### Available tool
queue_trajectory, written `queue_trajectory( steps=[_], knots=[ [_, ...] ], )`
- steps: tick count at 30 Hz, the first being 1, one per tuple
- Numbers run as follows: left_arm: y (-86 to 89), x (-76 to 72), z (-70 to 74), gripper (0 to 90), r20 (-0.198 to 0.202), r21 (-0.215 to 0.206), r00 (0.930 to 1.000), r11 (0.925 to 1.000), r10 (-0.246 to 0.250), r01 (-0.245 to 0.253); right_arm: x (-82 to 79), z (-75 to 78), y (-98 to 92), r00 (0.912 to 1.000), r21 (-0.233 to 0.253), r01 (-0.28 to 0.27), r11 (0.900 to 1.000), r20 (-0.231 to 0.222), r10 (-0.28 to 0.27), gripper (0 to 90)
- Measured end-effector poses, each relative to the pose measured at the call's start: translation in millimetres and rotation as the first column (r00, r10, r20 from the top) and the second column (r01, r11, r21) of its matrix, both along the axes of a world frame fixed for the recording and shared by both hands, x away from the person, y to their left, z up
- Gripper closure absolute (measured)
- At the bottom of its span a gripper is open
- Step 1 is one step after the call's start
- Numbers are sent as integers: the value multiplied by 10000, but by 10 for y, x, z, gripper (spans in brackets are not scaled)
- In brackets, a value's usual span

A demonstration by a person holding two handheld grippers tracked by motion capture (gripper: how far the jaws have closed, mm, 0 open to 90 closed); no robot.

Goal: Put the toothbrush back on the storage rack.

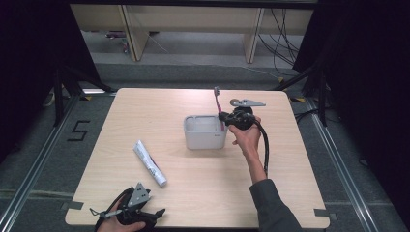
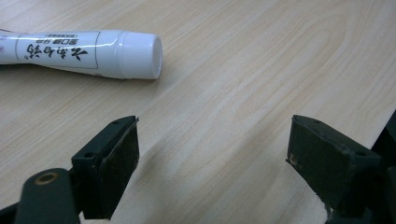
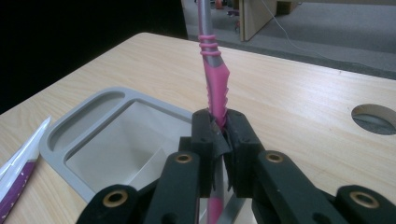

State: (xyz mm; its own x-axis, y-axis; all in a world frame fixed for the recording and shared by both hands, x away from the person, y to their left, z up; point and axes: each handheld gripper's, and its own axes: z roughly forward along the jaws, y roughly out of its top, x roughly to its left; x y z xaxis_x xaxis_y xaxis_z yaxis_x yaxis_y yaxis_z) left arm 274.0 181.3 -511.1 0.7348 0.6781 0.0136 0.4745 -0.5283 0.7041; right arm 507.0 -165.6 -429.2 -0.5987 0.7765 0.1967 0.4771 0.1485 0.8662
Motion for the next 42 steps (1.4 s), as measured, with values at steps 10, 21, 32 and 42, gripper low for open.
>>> queue_trajectory(
  steps=[10, 21, 32, 42],
  knots=[
    [-4, -3, -5, 162, -68, -56, 10000, 10000, 72, -73, -10, -27, 5, 10000, -165, -27, 9999, 91, 29, 811],
    [1, 0, -1, 162, -22, -10, 10000, 10000, 19, -19, -107, 83, -113, 9991, 68, 253, 9997, 333, -255, 644],
    [4, 5, -3, 161, -3, 192, 9998, 9996, 192, -192, -368, 130, -351, 9990, -276, 126, 9995, 437, -114, 545],
    [8, 4, 4, 162, -63, 76, 9999, 9999, 153, -153, -571, 117, -436, 9990, -667, 108, 9977, 438, -79, 501]
  ],
)
